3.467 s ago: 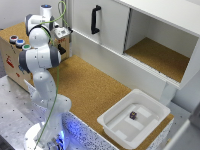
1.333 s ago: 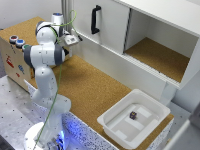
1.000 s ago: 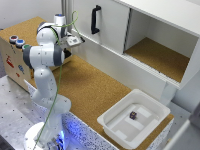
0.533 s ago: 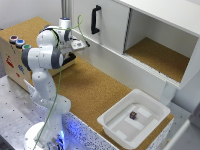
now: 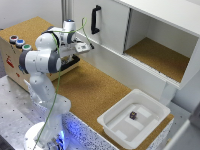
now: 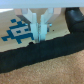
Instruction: Go open the drawer
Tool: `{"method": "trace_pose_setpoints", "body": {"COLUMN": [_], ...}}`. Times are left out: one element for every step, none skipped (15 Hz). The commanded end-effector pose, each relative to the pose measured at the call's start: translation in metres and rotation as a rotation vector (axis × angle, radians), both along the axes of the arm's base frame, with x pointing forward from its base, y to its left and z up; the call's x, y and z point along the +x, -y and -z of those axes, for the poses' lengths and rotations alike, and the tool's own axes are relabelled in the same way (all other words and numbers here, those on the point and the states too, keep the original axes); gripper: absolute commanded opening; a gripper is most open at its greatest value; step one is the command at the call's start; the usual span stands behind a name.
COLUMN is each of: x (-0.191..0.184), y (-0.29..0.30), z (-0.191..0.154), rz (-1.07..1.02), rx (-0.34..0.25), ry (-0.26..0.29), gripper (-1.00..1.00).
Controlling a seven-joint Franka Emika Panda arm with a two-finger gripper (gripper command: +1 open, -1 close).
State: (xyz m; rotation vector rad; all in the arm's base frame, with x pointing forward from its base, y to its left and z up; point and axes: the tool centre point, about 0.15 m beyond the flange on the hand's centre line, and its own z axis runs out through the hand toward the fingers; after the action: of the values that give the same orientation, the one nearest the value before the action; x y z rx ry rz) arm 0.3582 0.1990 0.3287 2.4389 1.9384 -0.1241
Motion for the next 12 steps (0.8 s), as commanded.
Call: {"method": "trace_pose_setpoints", "body": {"x": [-0.006,-0.005,-0.004,-0.003,-0.002,-0.002,-0.003,-0.004,-0.005,-0.006,-0.007,-0.007], "y": [0.036,0.039,0.036,0.030,0.019,0.011,0.006,0.002,0.000,0.001,0.003,0.006], "z": [0.006,0.005,0.001,-0.005,-0.019,-0.031,-0.040,-0.048,-0.053,-0.058,-0.063,-0.069], "rz": [0.019,0.029,0.036,0.037,0.038,0.032,0.024,0.013,0.005,0.002,0.003,0.012], "rx": [-0.006,-0.009,0.000,0.019,0.059,0.088,0.104,0.112,0.113,0.112,0.106,0.100], "ry": [0.073,0.073,0.079,0.085,0.106,0.121,0.133,0.142,0.148,0.157,0.163,0.171], "gripper": [-1.00,-1.00,-1.00,-1.00,-1.00,-1.00,-1.00,-1.00,-1.00,-1.00,-1.00,-1.00]}}
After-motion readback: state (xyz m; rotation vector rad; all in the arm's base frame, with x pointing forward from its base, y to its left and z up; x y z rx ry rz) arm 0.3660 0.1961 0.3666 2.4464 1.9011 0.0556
